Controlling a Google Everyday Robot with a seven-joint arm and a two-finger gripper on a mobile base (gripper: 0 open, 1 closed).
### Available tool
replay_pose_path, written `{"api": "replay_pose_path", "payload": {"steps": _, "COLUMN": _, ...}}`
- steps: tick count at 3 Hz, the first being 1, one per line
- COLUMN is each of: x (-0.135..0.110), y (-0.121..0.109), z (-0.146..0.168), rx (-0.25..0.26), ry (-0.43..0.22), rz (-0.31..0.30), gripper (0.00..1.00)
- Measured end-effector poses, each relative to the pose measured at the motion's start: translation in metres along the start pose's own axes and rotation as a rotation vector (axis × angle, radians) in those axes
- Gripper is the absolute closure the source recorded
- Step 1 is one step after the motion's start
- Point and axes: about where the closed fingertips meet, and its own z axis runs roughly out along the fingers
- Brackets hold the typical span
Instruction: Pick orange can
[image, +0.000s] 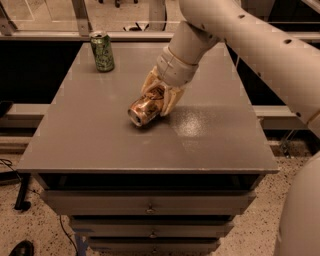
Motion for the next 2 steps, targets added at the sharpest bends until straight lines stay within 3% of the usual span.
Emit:
{"api": "replay_pose_path", "payload": {"steps": 1, "x": 0.003, "y": -0.020, "z": -0.031, "rx": 0.021, "ry": 0.043, "rz": 0.063, "gripper": 0.87}}
{"api": "replay_pose_path", "payload": {"steps": 2, "x": 0.012, "y": -0.037, "z": -0.072, "rx": 0.065, "ry": 0.042, "rz": 0.220, "gripper": 1.00}}
